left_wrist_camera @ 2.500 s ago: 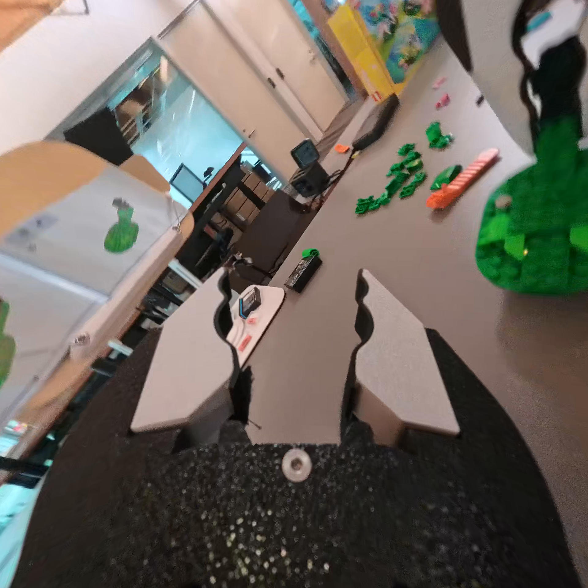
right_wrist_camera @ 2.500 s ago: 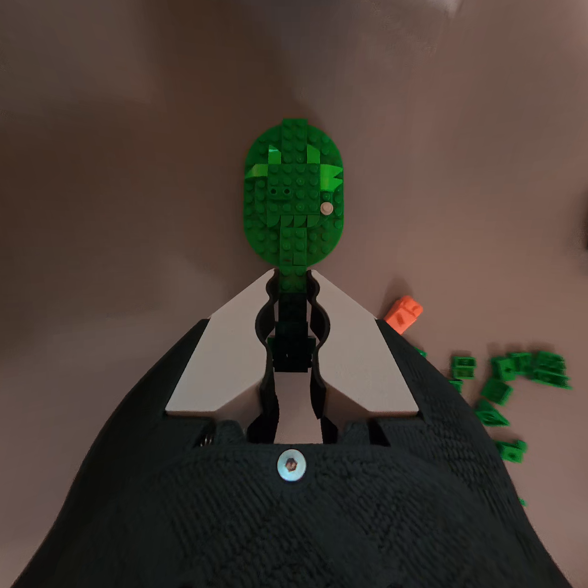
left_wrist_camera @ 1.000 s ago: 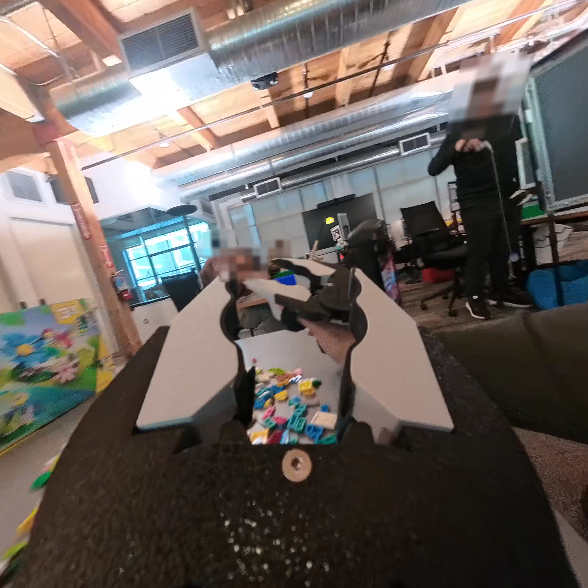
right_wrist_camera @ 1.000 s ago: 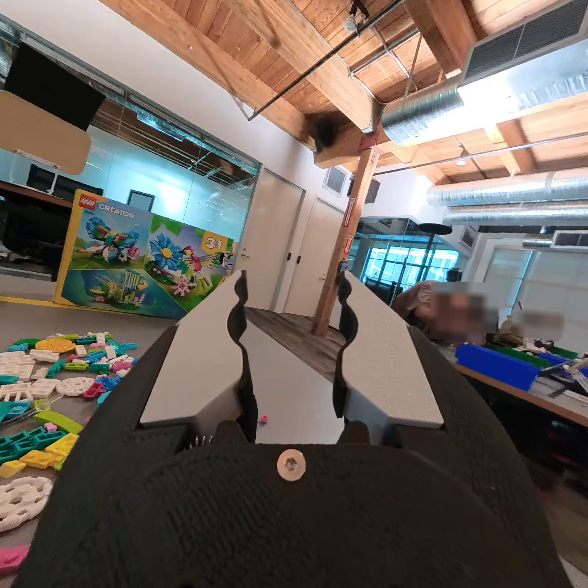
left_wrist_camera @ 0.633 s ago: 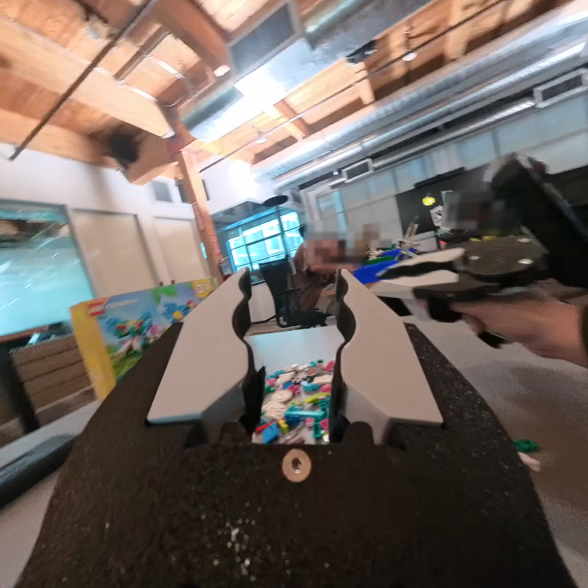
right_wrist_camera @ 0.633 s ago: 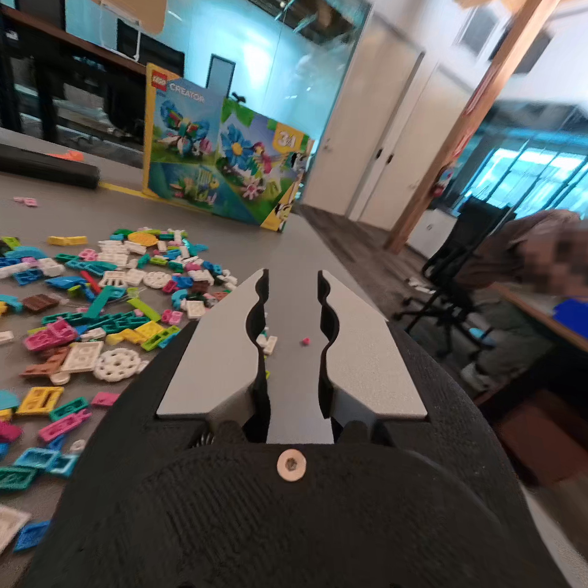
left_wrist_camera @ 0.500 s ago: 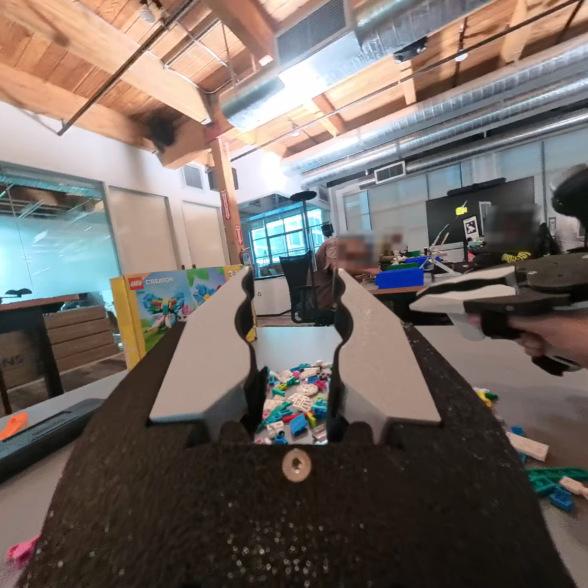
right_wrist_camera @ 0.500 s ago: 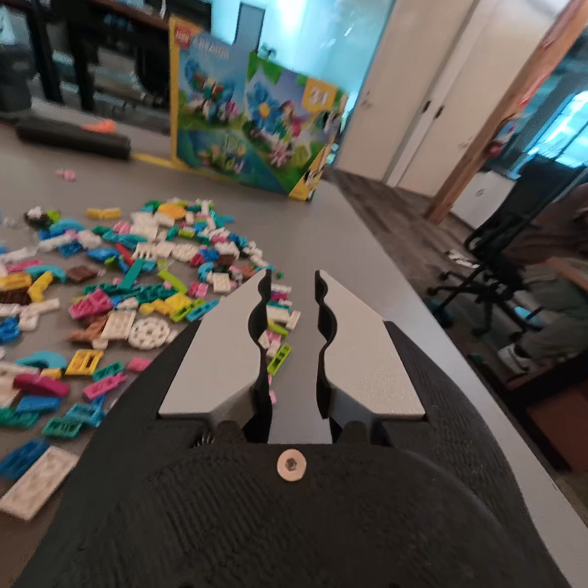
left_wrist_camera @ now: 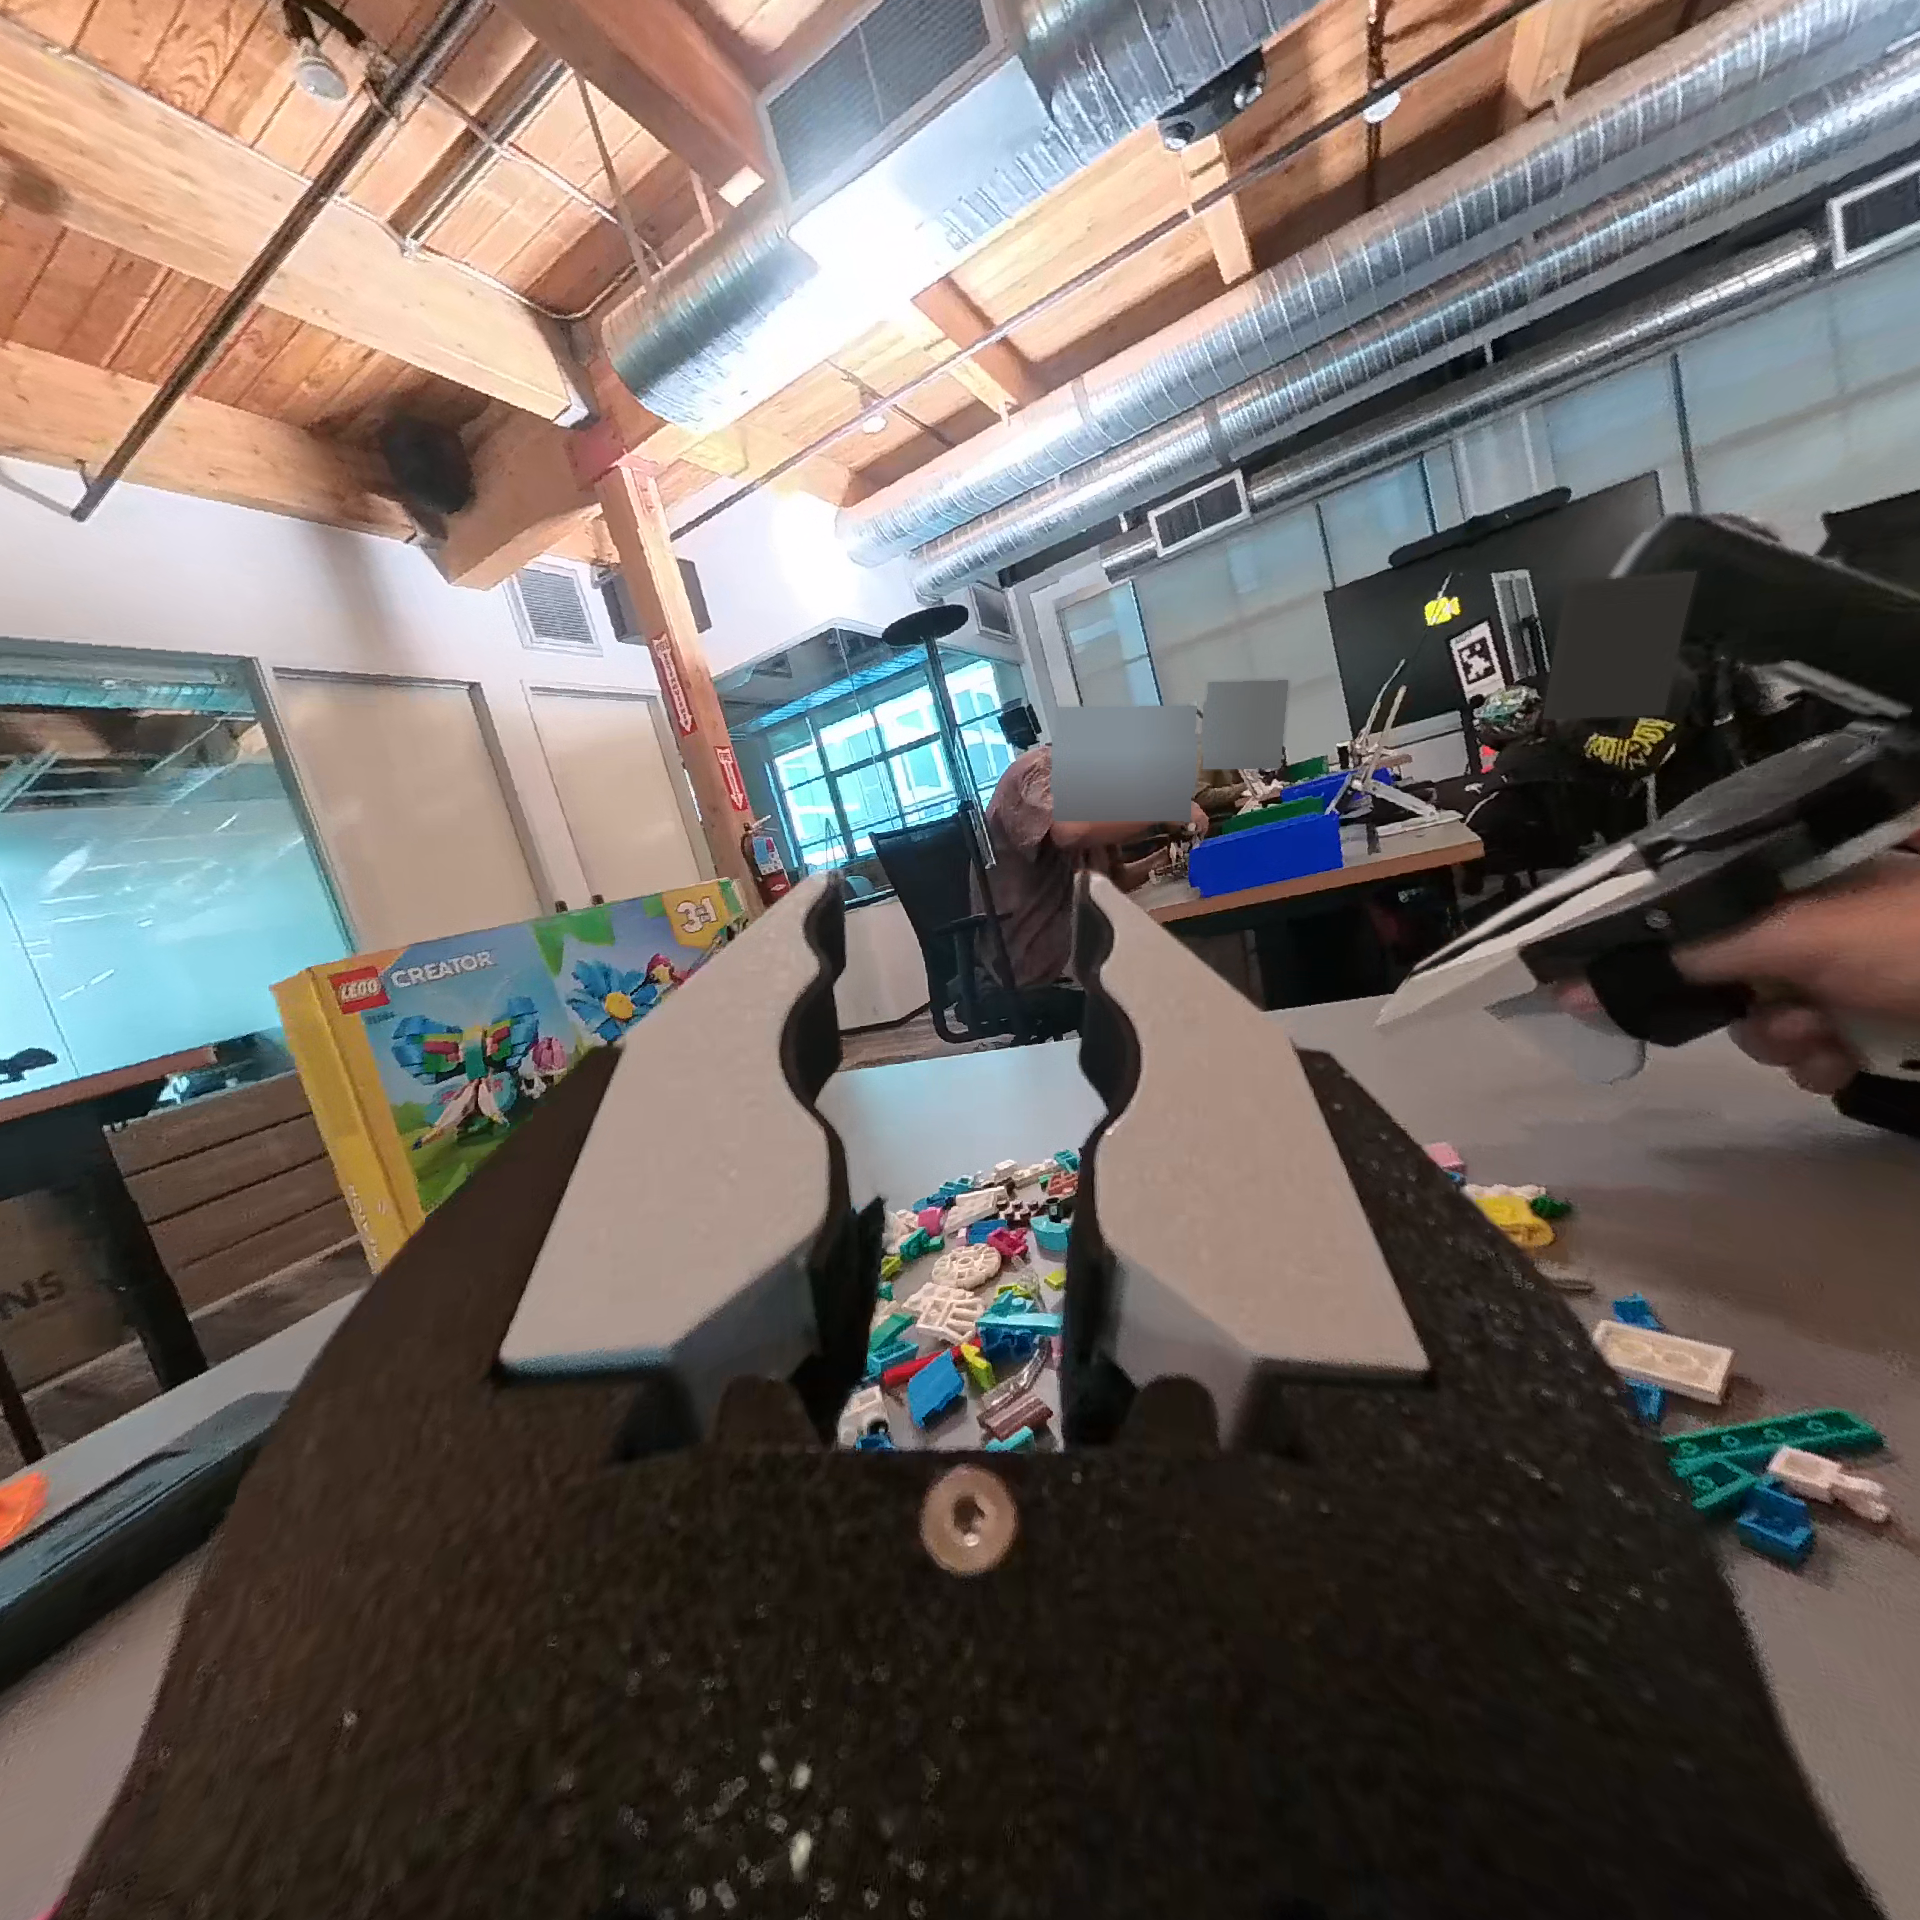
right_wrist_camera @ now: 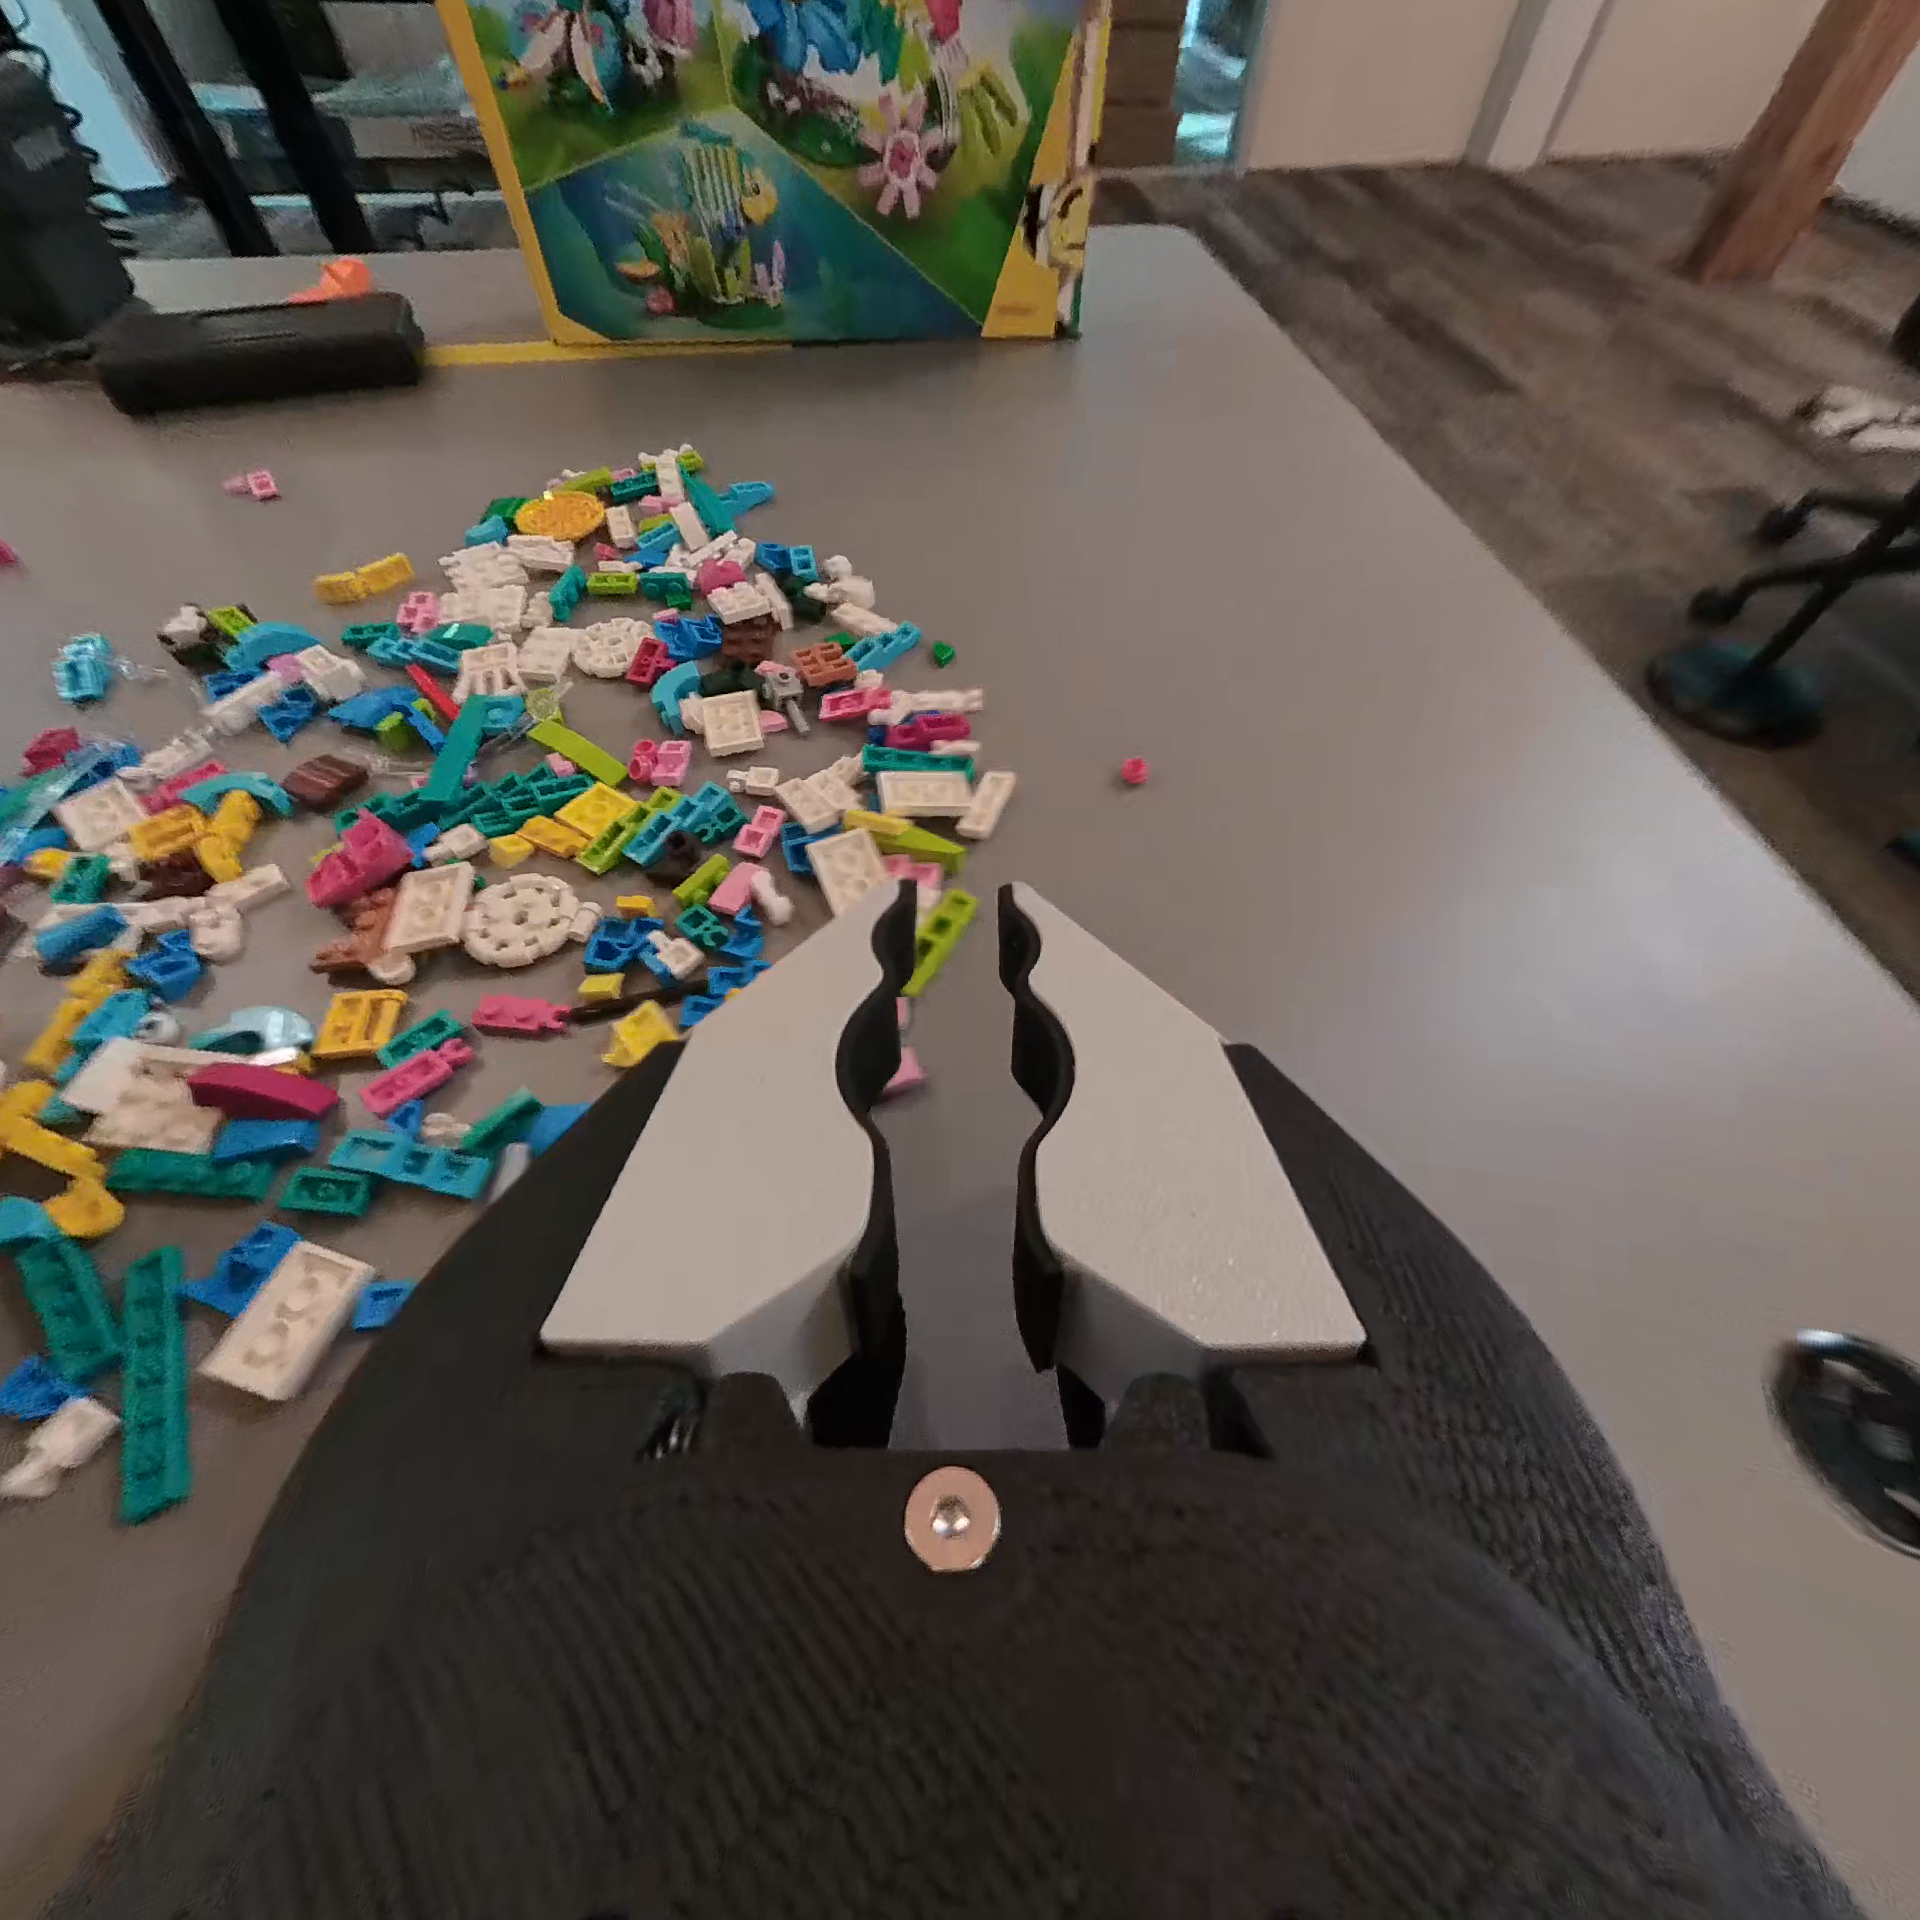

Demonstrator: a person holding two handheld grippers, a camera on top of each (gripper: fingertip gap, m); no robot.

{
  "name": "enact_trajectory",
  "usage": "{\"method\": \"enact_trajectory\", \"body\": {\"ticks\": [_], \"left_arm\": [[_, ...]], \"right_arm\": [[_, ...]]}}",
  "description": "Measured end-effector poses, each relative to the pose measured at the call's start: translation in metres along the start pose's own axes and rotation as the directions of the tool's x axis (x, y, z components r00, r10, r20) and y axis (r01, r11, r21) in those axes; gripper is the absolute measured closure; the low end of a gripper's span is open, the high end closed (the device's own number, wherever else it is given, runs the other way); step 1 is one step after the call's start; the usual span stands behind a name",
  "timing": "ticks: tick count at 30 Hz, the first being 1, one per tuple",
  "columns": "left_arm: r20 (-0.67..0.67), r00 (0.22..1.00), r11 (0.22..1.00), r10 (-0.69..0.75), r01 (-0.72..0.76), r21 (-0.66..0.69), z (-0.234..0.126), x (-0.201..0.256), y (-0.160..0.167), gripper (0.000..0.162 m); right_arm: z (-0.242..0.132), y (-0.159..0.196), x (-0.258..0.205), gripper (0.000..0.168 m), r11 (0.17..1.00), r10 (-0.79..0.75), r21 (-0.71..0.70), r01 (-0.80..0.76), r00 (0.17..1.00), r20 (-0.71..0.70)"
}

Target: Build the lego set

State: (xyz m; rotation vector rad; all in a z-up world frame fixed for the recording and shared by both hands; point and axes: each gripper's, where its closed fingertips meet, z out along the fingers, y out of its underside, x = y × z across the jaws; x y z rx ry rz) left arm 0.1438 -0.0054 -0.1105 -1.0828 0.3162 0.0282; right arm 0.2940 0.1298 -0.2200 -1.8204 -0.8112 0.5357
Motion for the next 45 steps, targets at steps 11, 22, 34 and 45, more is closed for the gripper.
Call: {"method": "enact_trajectory", "body": {"ticks": [11, 22, 34, 45], "left_arm": [[0.020, 1.000, 1.000, -0.021, 0.022, -0.015, -0.001, -0.006, 0.003, 0.122], [0.067, 0.973, 0.975, -0.222, 0.223, -0.001, -0.001, -0.023, 0.008, 0.123], [-0.024, 0.951, 0.950, -0.307, 0.308, 0.055, -0.014, -0.013, -0.016, 0.124], [-0.074, 0.962, 0.958, -0.263, 0.269, 0.096, -0.024, -0.013, -0.032, 0.127]], "right_arm": [[0.028, 0.035, -0.011, 0.145, 0.960, 0.036, -0.276, -0.044, 0.999, -0.033], [0.014, 0.018, 0.014, 0.162, 0.968, 0.067, -0.225, -0.111, 0.979, -0.194], [0.064, -0.054, -0.112, 0.162, 0.992, -0.127, -0.013, 0.129, 0.987, 0.096], [0.185, -0.043, -0.264, 0.161, 0.733, -0.456, -0.094, 0.674, 0.589, 0.667]]}}
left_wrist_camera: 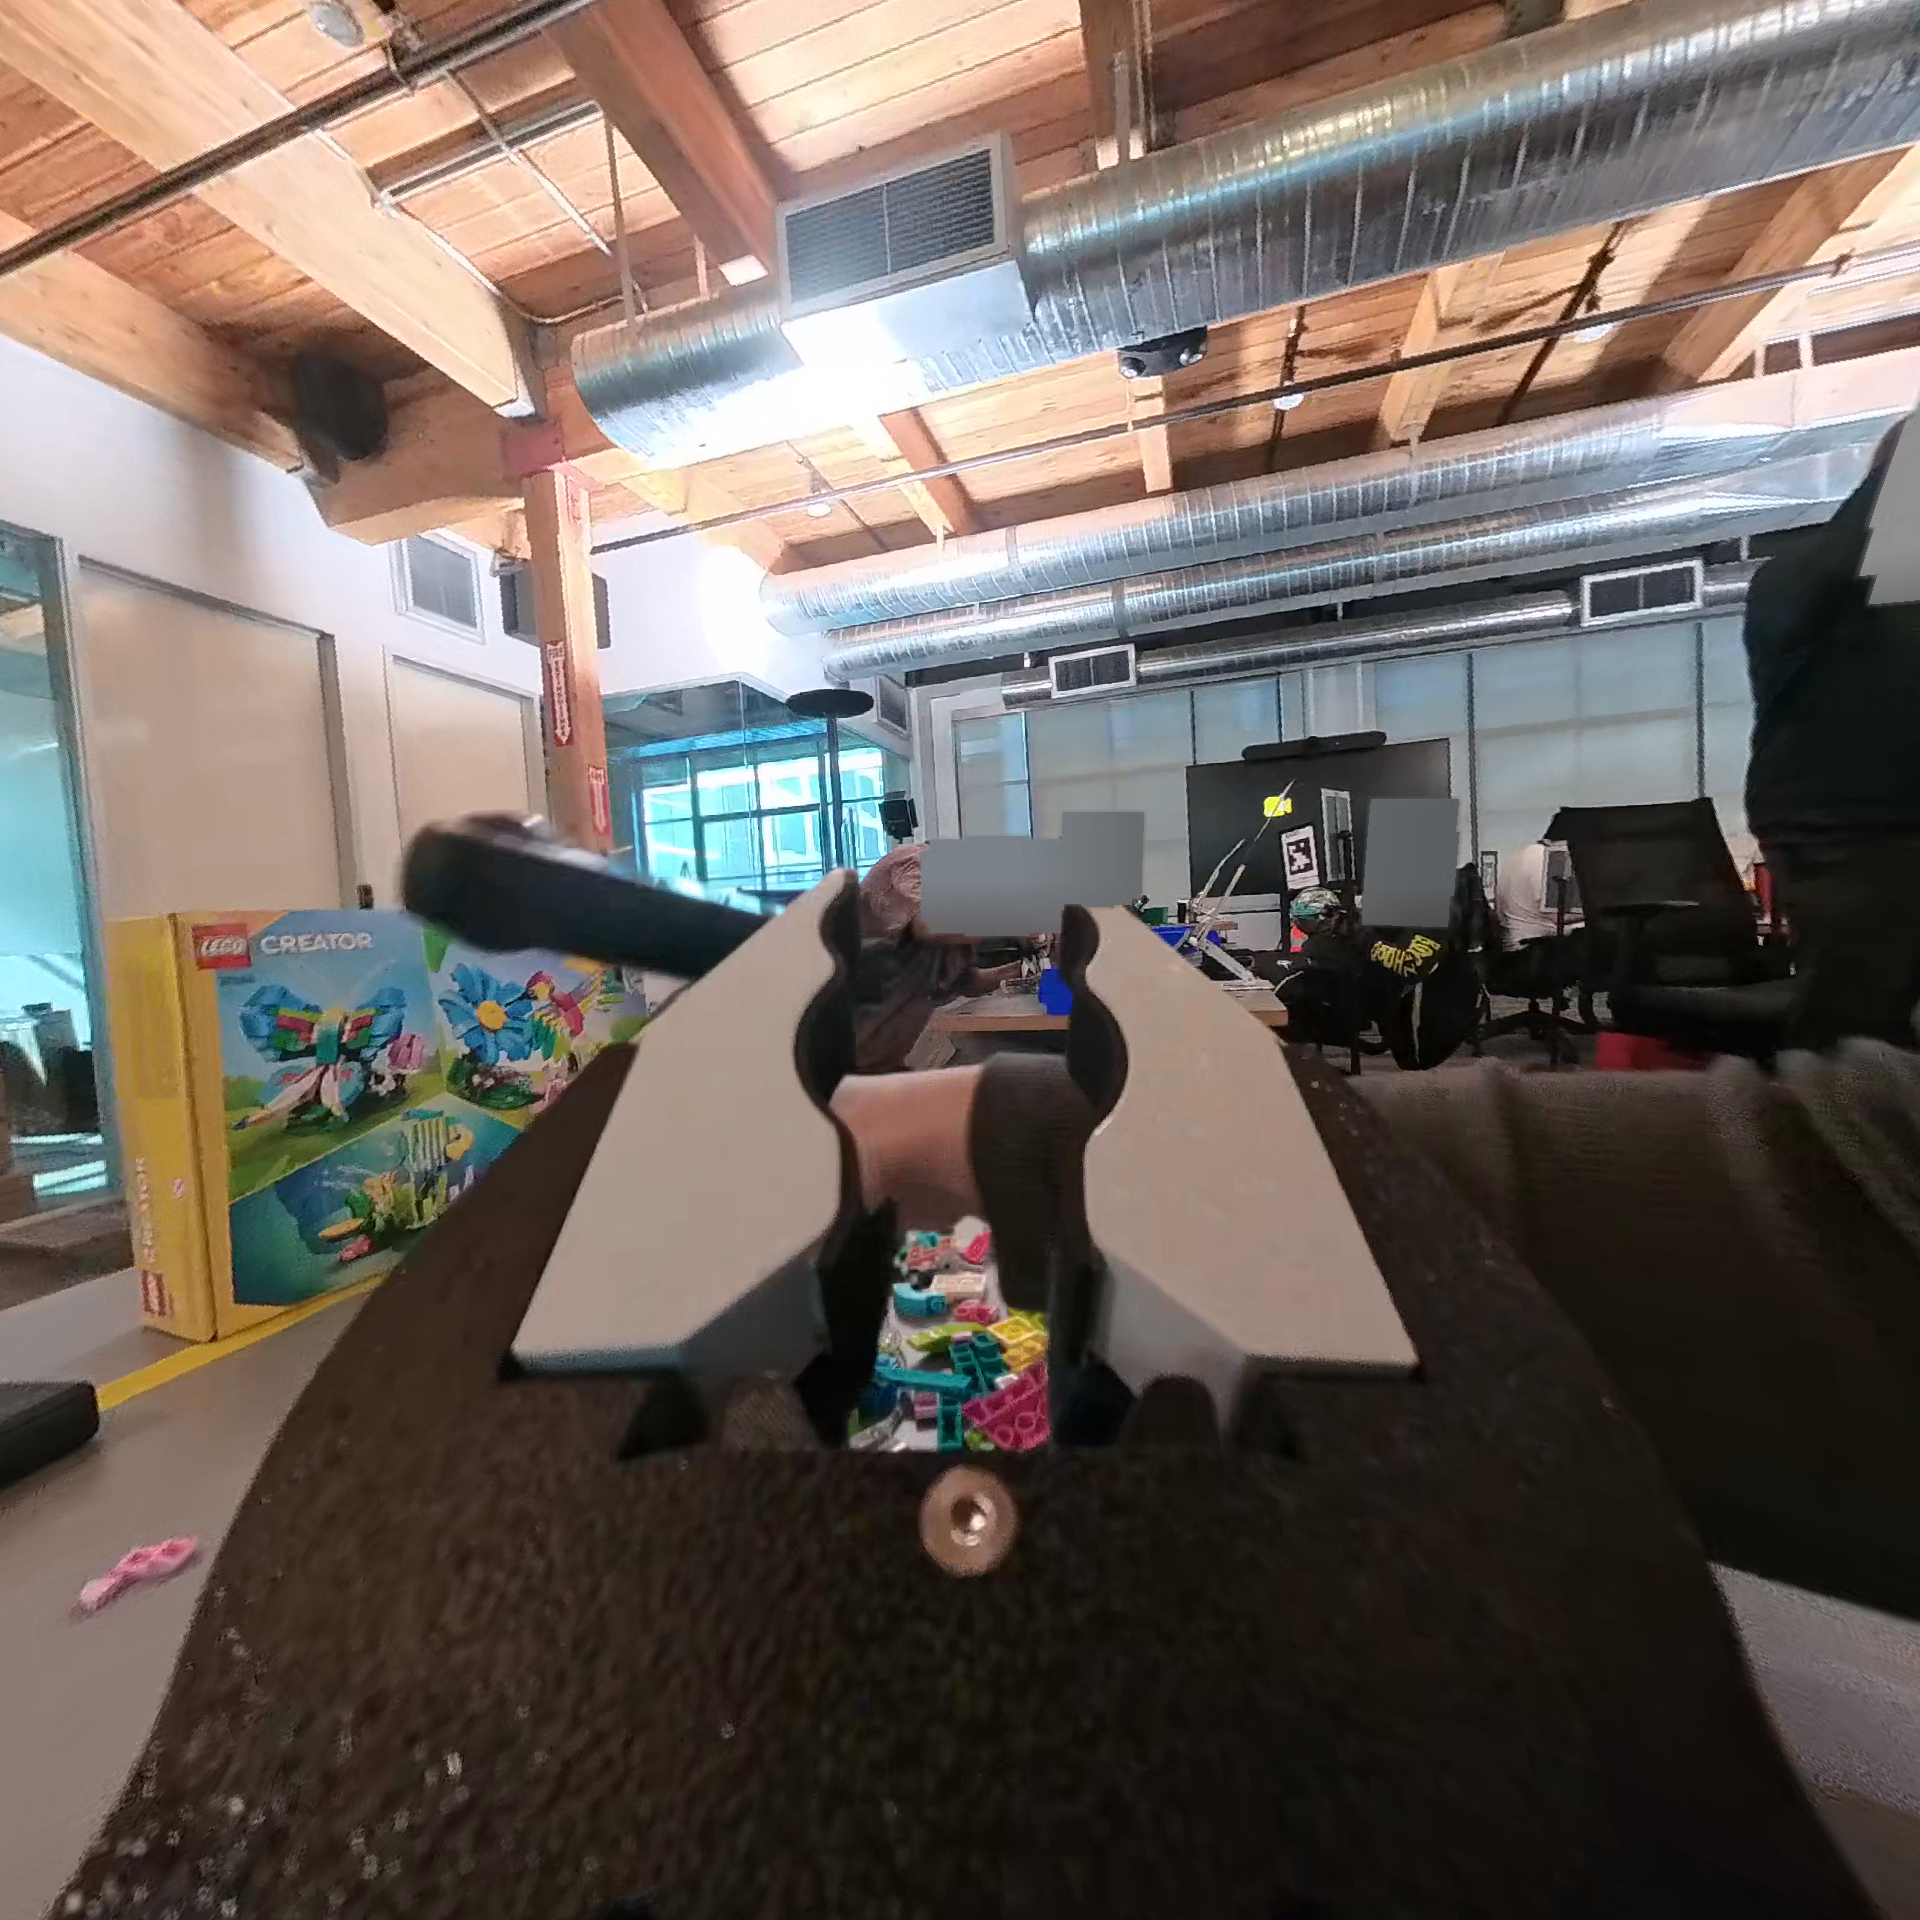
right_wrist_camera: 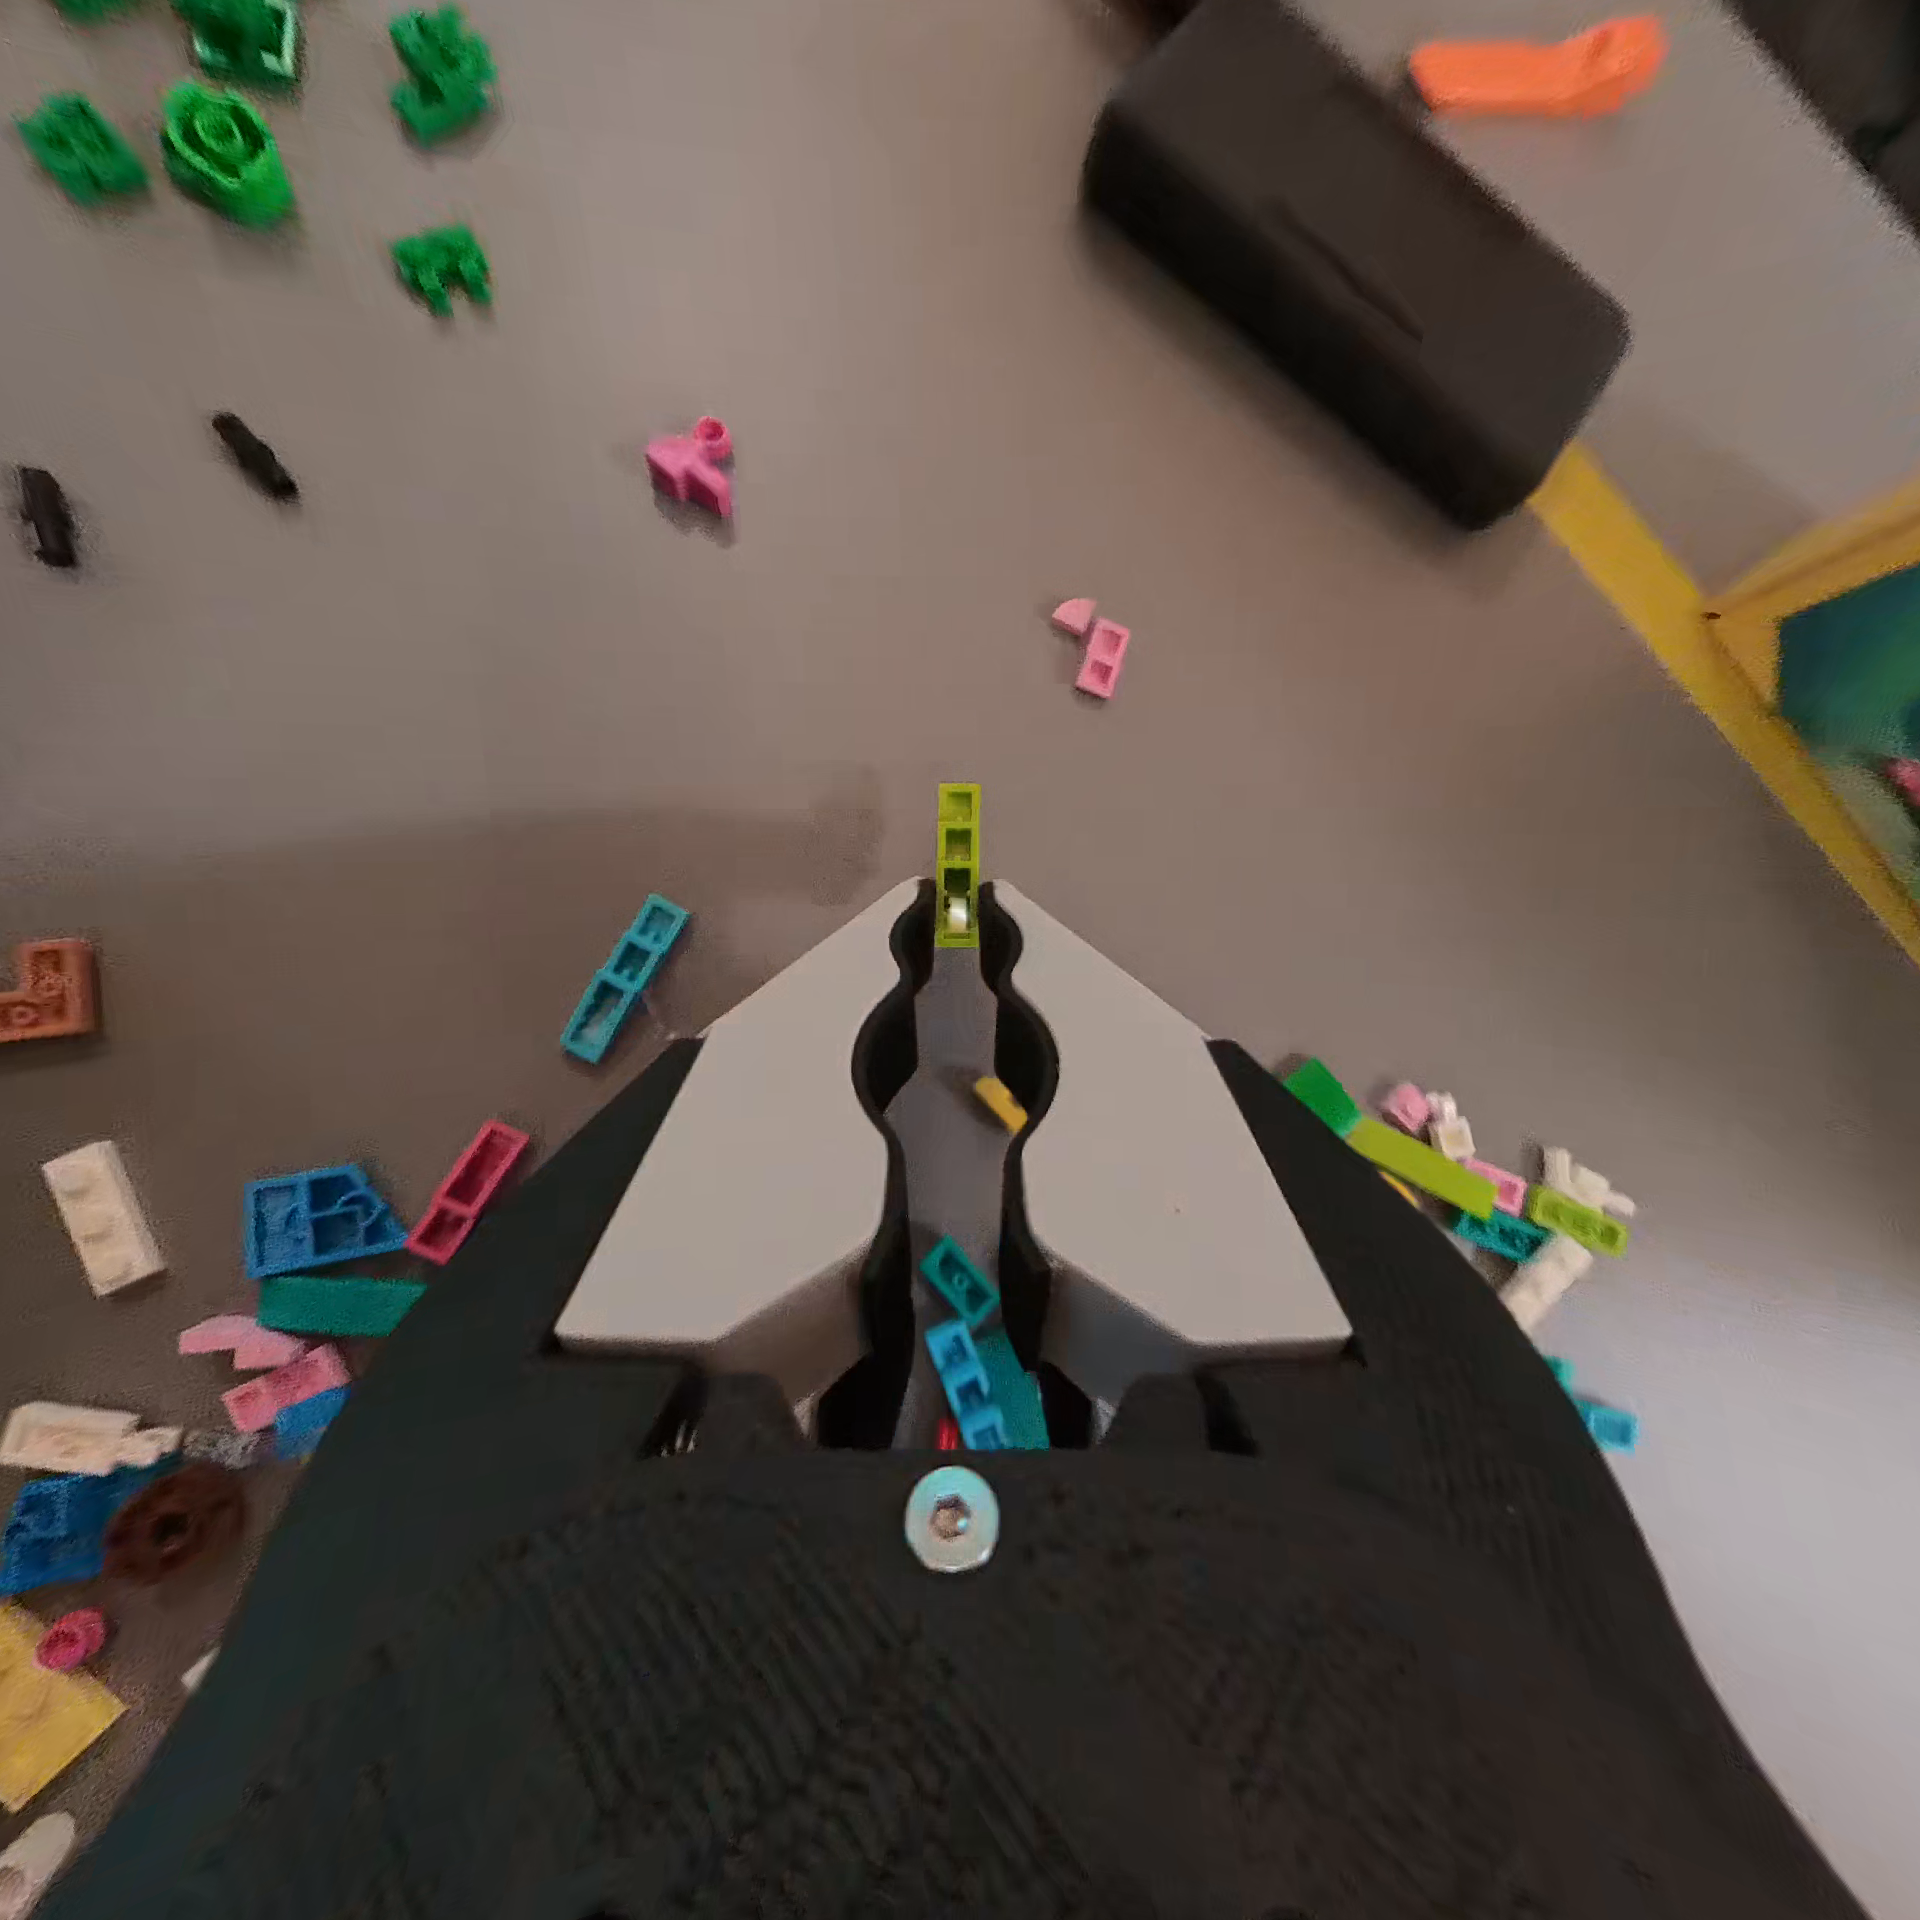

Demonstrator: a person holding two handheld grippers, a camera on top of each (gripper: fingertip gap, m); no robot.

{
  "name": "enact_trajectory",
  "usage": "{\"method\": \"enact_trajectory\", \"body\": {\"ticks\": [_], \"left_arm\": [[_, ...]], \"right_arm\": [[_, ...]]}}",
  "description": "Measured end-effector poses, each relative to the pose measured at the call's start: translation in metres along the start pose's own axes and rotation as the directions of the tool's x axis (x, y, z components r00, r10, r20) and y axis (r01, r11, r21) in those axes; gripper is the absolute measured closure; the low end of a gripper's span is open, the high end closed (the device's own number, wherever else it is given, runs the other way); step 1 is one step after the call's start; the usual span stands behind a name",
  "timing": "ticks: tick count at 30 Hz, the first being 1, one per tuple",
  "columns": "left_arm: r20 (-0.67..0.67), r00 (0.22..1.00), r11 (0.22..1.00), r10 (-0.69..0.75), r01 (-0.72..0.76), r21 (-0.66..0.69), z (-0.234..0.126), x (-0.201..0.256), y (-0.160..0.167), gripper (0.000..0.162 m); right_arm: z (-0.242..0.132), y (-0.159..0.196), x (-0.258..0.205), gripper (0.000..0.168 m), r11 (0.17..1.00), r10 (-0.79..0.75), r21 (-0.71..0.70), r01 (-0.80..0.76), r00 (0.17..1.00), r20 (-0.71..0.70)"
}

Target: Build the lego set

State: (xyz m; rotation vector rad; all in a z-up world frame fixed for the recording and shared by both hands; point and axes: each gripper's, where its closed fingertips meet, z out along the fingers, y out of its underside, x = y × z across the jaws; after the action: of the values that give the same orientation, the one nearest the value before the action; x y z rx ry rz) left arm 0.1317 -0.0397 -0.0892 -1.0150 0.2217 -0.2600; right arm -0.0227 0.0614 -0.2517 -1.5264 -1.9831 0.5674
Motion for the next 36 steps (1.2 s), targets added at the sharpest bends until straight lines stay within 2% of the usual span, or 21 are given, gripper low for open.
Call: {"method": "enact_trajectory", "body": {"ticks": [5, 6, 8, 10, 12, 15, 17, 20, 23, 27, 31, 36], "left_arm": [[-0.004, 1.000, 1.000, -0.005, 0.005, 0.004, 0.001, 0.000, -0.001, 0.128], [0.000, 1.000, 1.000, -0.015, 0.015, 0.002, 0.002, -0.001, 0.000, 0.128], [0.006, 1.000, 1.000, -0.030, 0.030, -0.006, 0.002, -0.003, 0.002, 0.128], [-0.001, 1.000, 1.000, -0.027, 0.027, -0.011, 0.003, -0.001, 0.004, 0.128], [-0.015, 1.000, 1.000, -0.009, 0.009, -0.011, 0.003, 0.003, 0.003, 0.129], [-0.040, 0.999, 1.000, 0.010, -0.011, -0.010, 0.004, 0.011, 0.003, 0.129], [-0.064, 0.998, 1.000, 0.024, -0.025, -0.011, 0.005, 0.018, 0.004, 0.129], [-0.110, 0.992, 0.998, 0.064, -0.065, -0.004, 0.005, 0.032, 0.004, 0.130], [-0.145, 0.985, 0.995, 0.095, -0.095, 0.004, 0.005, 0.043, 0.004, 0.132], [-0.148, 0.983, 0.994, 0.110, -0.111, 0.000, 0.004, 0.043, 0.005, 0.132], [-0.123, 0.989, 0.996, 0.087, -0.089, -0.009, 0.005, 0.034, 0.006, 0.132], [-0.116, 0.991, 0.998, 0.067, -0.068, -0.012, 0.007, 0.031, 0.006, 0.132]], "right_arm": [[0.016, 0.004, -0.005, 0.161, 0.997, -0.030, -0.073, 0.035, 0.998, 0.056], [0.016, 0.003, -0.005, 0.158, 0.998, -0.020, -0.064, 0.023, 0.998, 0.055], [0.009, 0.002, -0.001, 0.139, 0.999, 0.005, -0.047, -0.004, 1.000, 0.026], [-0.016, 0.002, 0.012, 0.137, 1.000, 0.031, 0.008, -0.030, 0.996, -0.079], [-0.054, 0.006, 0.028, 0.140, 0.988, 0.129, 0.114, -0.109, 0.973, -0.192], [-0.107, 0.033, 0.048, 0.148, 0.929, 0.333, 0.268, -0.256, 0.893, -0.302], [-0.119, 0.055, 0.054, 0.148, 0.898, 0.411, 0.302, -0.320, 0.855, -0.317], [-0.104, 0.065, 0.053, 0.149, 0.923, 0.365, 0.242, -0.301, 0.884, -0.293], [-0.075, 0.054, 0.058, 0.147, 0.948, 0.308, 0.151, -0.279, 0.923, -0.232], [-0.036, 0.043, 0.067, 0.148, 0.914, 0.402, 0.003, -0.405, 0.906, -0.134], [-0.016, 0.051, 0.074, 0.149, 0.920, 0.334, -0.148, -0.362, 0.925, -0.182], [-0.010, 0.054, 0.076, 0.148, 0.911, 0.353, -0.145, -0.385, 0.912, -0.207]]}}
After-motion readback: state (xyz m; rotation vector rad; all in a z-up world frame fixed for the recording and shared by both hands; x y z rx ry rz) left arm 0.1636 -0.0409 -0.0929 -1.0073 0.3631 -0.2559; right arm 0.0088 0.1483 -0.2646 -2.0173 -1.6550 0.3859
